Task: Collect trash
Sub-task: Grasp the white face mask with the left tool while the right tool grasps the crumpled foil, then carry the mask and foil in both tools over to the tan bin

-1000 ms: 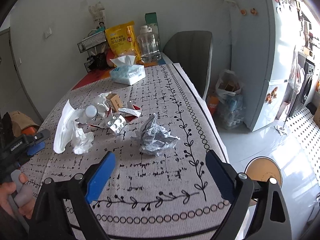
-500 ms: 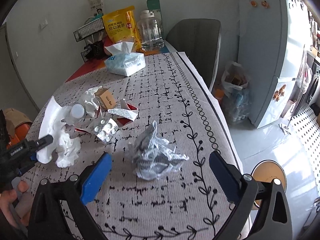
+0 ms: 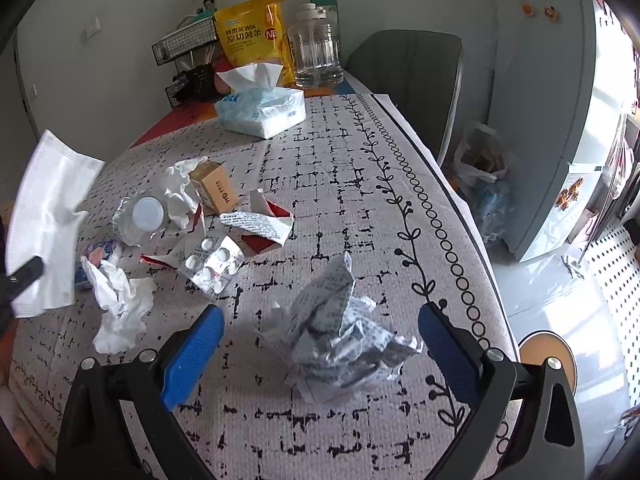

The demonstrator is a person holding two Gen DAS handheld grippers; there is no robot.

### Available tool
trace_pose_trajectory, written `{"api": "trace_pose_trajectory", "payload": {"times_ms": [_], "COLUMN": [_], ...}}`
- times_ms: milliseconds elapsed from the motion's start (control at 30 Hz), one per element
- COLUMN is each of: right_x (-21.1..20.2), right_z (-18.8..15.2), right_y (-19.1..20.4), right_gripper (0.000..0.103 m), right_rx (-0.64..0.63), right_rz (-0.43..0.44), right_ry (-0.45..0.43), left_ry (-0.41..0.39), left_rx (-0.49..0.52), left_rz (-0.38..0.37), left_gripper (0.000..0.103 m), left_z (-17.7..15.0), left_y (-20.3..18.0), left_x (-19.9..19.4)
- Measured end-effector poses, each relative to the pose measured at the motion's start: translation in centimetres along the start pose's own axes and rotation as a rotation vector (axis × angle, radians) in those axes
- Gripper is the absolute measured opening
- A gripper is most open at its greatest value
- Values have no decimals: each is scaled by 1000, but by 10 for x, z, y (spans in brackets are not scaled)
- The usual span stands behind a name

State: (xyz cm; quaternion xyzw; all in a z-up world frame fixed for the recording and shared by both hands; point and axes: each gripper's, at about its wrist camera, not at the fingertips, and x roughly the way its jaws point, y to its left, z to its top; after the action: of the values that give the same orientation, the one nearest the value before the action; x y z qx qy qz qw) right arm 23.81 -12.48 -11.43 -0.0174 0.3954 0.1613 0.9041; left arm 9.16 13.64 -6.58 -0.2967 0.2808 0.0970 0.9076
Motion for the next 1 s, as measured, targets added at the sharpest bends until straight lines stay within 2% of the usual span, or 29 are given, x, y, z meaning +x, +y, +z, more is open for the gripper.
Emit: {"api": "trace_pose_trajectory", "payload": {"times_ms": [33,67,100,200,533,733,1000], "right_x": [2,3,4,-3,-51,-84,-118], "right_z": [0,0,-1,-3,-14,-18,-29], "right_y": [-2,-4,-7,-12,-13,-34,-76], "right_gripper": [92,79,58,40,36,36,36], "right_rx": [3,10,17,29,5,43,97], "right_rz": [-4,13,31,86,169,169,113], "right_ry": [1,12,27,30,-53,-102,-159], "left_ry": [-10,-17,-27,-51,-88,-92,-81], "left_rx": [4,8,14,34,107,156,221], "left_rz": [3,5,4,-3,-37,-69,-151], "left_gripper": [3,4,4,4,4,4,4], "left_z": [0,0,0,0,-13,-21,-34], "left_y": [-1,-2,-4,-10,-46,-74,-124], "left_x": [-3,-6,-9,-18,-37,-39,-31]}}
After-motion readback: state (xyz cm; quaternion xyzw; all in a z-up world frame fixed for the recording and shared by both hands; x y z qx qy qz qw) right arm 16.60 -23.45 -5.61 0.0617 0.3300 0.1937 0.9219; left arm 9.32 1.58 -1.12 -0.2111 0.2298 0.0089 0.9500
